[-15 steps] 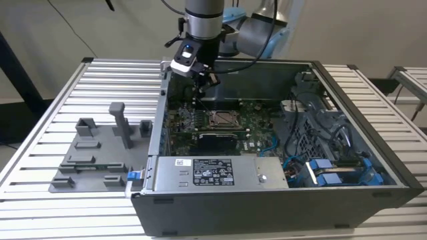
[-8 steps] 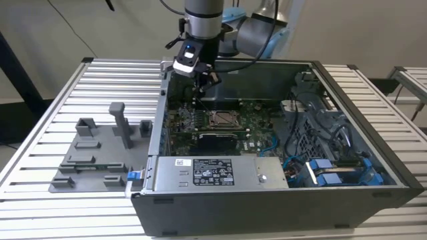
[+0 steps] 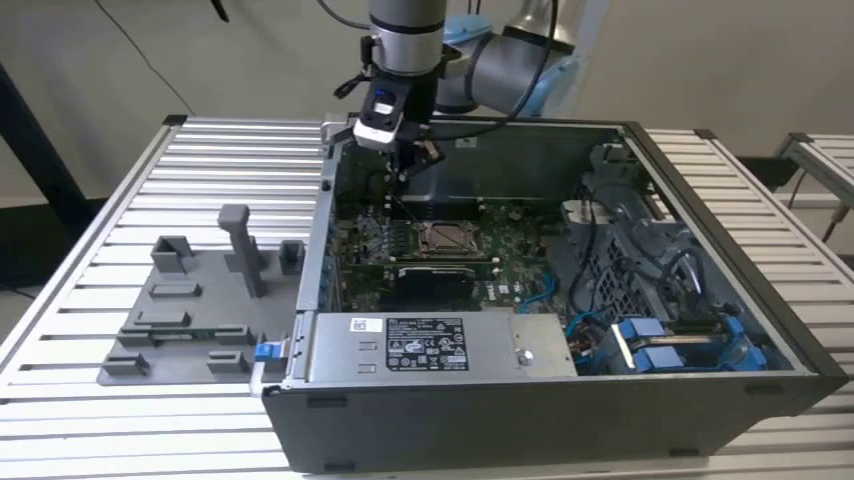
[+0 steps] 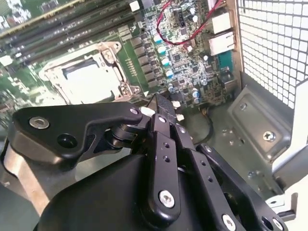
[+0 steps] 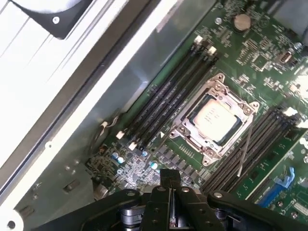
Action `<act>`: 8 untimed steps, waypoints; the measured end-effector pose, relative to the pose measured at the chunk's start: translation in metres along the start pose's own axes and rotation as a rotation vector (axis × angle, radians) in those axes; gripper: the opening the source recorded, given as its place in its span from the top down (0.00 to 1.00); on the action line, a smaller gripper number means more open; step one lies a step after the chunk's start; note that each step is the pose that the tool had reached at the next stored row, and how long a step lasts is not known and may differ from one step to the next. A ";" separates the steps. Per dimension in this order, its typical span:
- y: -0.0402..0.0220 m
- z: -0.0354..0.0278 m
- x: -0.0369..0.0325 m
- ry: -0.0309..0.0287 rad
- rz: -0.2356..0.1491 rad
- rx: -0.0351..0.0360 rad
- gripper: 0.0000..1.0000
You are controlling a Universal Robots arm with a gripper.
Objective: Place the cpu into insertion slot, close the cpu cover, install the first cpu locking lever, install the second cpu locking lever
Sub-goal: 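Install the first cpu locking lever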
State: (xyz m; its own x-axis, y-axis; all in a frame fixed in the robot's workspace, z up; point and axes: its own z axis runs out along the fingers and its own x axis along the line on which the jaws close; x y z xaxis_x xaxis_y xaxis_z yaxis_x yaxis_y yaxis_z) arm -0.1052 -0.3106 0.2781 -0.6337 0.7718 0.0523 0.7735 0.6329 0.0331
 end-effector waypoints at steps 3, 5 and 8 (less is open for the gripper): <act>0.0011 0.0011 0.0015 0.0008 -0.039 0.0014 0.89; 0.0014 0.0018 0.0021 0.0014 -0.066 0.0024 0.89; 0.0018 0.0024 0.0027 0.0027 -0.109 0.0048 0.89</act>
State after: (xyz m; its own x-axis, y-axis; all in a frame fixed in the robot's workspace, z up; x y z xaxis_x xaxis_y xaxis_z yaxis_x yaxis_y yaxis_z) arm -0.1055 -0.3072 0.2760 -0.7139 0.6984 0.0513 0.7002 0.7132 0.0340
